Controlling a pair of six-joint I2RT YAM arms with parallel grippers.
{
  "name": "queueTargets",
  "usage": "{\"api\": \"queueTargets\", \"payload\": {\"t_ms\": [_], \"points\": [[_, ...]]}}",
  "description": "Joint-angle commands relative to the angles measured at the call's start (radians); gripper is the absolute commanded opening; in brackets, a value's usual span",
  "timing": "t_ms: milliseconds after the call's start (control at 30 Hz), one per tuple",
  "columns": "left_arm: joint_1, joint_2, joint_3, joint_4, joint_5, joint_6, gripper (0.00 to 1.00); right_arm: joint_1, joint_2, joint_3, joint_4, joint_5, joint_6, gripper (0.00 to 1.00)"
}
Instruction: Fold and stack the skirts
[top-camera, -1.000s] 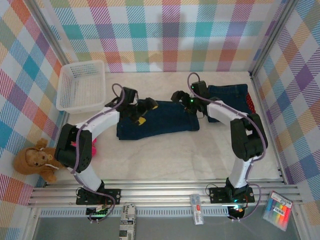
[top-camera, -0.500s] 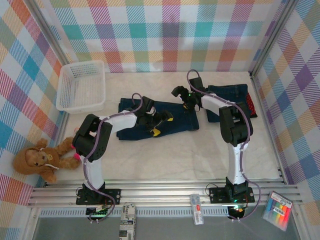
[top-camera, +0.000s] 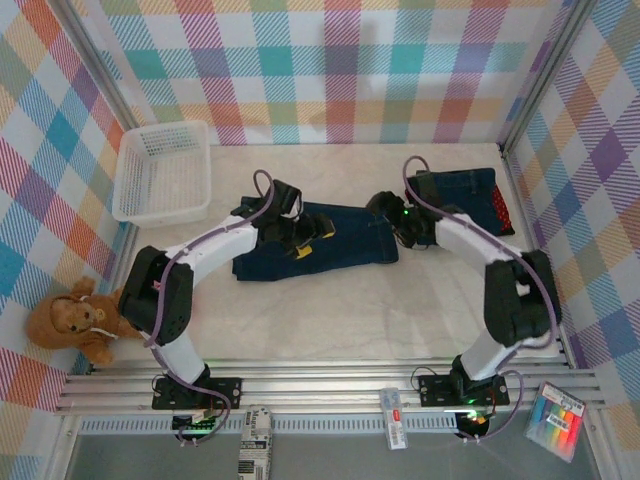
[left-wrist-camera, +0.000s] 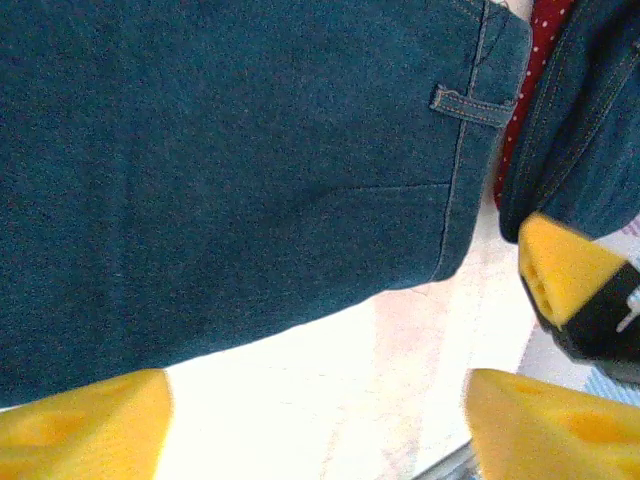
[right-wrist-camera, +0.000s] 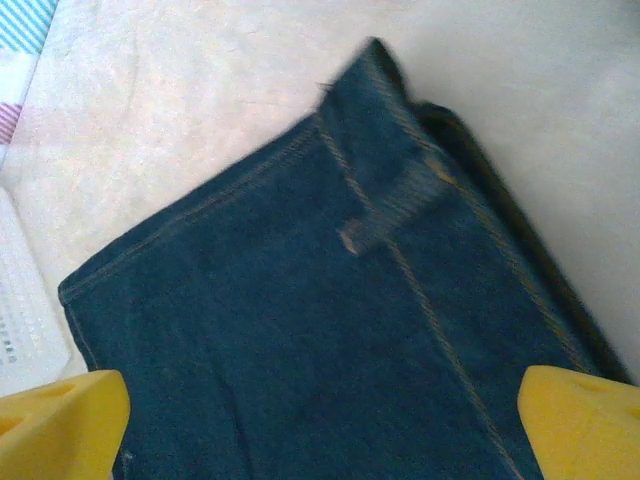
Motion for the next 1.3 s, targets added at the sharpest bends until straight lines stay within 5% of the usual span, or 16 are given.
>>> {"api": "queueTargets", "payload": {"t_ms": [0,233,467,900,1267], "points": [[0.009,0.042,0.044,-0.115,-0.056,0.063,0.63,-0.009,-0.064,-0.121,-0.041,0.046,0.044,0.99],[-0.001,0.163,0.089,-0.062,0.047,0.061,0.45,-0.010,-0.150,-0.297,0.109,0.019,0.139,0.96],[-0.032,0.283,0.171,-0.099,0.094,0.074,0.43,-0.006,-0.064,-0.321,0.244,-0.081,0.196,0.90],[-0.031,0.315,0.109,-0.145,0.072,0.101,0.44,0.001,0.011,-0.327,0.338,-0.084,0.203,0.86],[-0.026,0.259,0.133,-0.136,0.086,0.111,0.47,0.001,0.023,-0.371,0.455,-0.049,0.167,0.23]]}}
